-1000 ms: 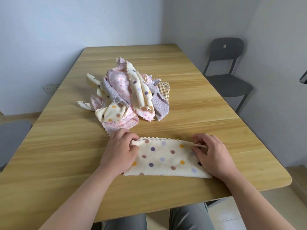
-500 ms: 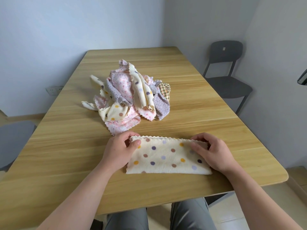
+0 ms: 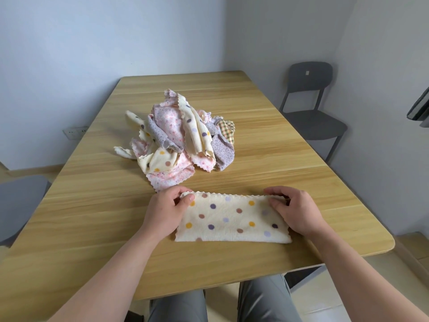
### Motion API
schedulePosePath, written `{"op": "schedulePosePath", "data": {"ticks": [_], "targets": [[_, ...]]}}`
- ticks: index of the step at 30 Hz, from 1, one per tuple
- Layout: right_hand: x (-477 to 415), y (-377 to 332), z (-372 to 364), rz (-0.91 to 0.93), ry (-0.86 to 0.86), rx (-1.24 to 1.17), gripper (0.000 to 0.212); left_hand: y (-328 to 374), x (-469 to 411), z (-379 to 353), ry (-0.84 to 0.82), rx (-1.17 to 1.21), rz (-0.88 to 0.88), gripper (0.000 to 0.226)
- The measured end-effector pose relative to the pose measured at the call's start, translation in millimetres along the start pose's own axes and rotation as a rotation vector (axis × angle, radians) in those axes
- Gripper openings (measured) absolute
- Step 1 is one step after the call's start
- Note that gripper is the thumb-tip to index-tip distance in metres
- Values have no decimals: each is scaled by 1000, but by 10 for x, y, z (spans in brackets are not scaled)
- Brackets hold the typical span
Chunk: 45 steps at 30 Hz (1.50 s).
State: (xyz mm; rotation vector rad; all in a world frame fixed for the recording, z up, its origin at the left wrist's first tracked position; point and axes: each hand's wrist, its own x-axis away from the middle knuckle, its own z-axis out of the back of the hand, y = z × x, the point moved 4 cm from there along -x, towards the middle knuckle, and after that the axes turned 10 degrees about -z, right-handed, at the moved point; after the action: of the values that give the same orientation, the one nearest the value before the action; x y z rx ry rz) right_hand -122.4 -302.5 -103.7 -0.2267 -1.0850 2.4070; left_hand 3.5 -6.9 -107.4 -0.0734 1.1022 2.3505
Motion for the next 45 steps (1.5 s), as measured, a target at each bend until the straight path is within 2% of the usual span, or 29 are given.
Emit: {"op": "schedulePosePath", "data": {"ticks": [5, 10, 16, 23, 27, 31, 34, 37, 39, 41, 45], "targets": [[-34, -143, 171, 5, -48, 58, 23, 32, -109, 106, -112, 33, 19, 11], [-38, -465, 429, 110, 17, 115, 14, 231, -274, 401, -79, 4, -30, 3], [-9, -662, 568, 143, 21, 174, 10, 349, -282, 627, -69, 166, -18, 7], [57, -818, 679, 139, -125, 68, 6, 511, -224, 827, -154, 328, 17, 5], [68, -849, 706, 99, -319, -28, 13, 486, -206, 936, -232, 413, 113, 12], [99, -913, 683, 69, -420, 103, 13, 429, -180, 977, -357, 367, 179, 14], [100, -992, 630, 108, -331, 152, 9, 437, -212, 965, -305, 316, 164, 10], [94, -1008, 610, 156, -90, -20, 3, 458, -229, 981, -139, 390, 119, 8], [126, -925, 559, 199, 27, 21, 4, 427, -168, 961, -107, 443, 107, 10], [172, -787, 445, 258, 44, 106, 8, 338, -59, 871, -104, 390, 90, 13], [309, -469, 171, 360, -13, 220, 13, 160, 254, 580, -87, 120, 33, 17]]}}
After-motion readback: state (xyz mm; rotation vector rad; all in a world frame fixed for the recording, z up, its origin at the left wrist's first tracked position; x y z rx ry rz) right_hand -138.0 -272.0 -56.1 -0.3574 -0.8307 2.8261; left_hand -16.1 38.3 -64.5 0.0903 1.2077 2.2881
